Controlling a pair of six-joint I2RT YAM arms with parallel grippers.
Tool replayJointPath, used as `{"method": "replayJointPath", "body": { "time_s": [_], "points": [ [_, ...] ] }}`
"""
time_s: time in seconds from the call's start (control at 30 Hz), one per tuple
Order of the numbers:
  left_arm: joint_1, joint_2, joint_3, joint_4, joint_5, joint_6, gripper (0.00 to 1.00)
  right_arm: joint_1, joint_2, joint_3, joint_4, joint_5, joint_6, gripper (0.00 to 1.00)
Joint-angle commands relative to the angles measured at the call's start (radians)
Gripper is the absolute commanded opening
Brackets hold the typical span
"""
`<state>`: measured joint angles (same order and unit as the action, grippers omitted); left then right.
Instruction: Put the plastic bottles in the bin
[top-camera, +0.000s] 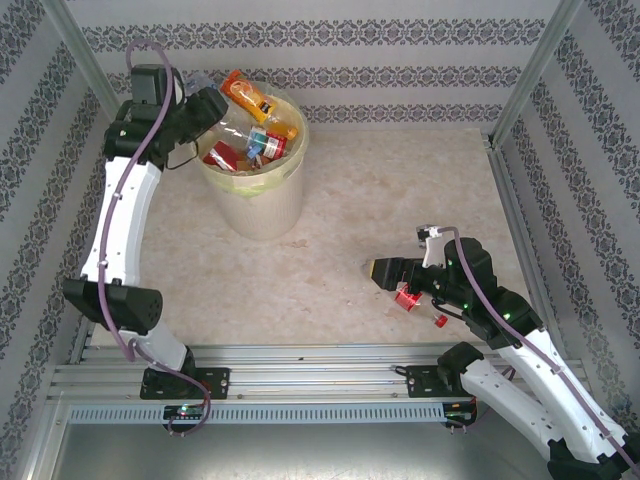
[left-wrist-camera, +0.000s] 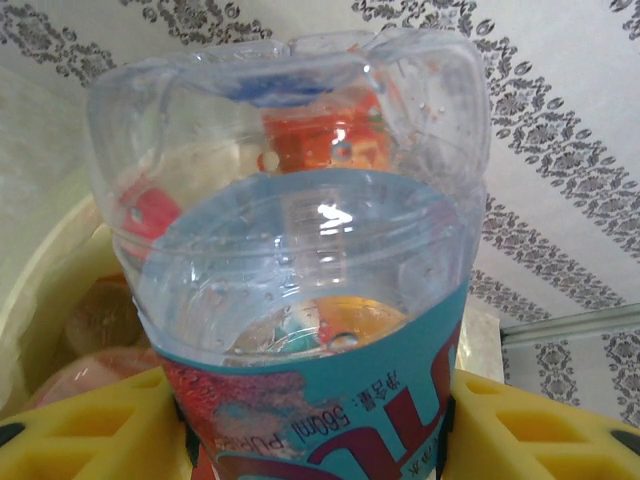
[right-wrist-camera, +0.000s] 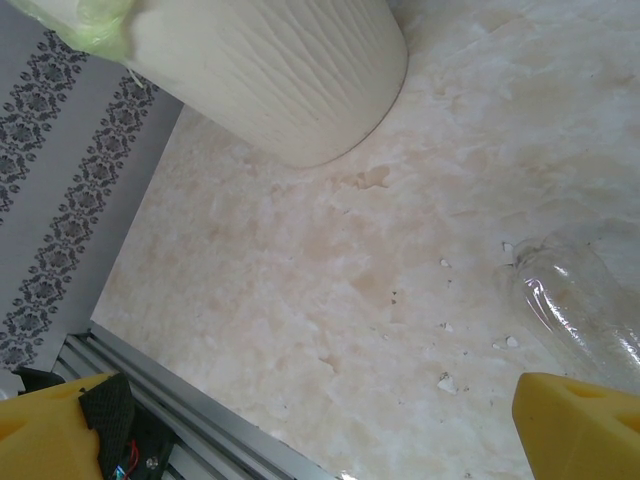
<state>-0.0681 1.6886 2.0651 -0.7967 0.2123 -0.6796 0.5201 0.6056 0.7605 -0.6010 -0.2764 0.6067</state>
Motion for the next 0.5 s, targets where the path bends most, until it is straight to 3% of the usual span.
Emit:
{"method": "replayJointPath", "body": {
  "time_s": [0.0,0.33,0.47],
  "points": [
    [0.012,0.052,0.071,0.033,-0.011,0.009,0.59,0.013,-0.007,-0.022,0.004,0.012,0.003,0.98],
    [-0.015,0.125,0.058,0.08,-0.014,-0.06,0.58,0.012,-0.004,-0.023,0.0,0.025,0.0,0.97],
    [-0.033,0.092,-0.033,0.128,-0.02,-0.106,0.61,0.012,0.002,-0.02,0.001,0.023,-0.001,0.98]
  ]
}}
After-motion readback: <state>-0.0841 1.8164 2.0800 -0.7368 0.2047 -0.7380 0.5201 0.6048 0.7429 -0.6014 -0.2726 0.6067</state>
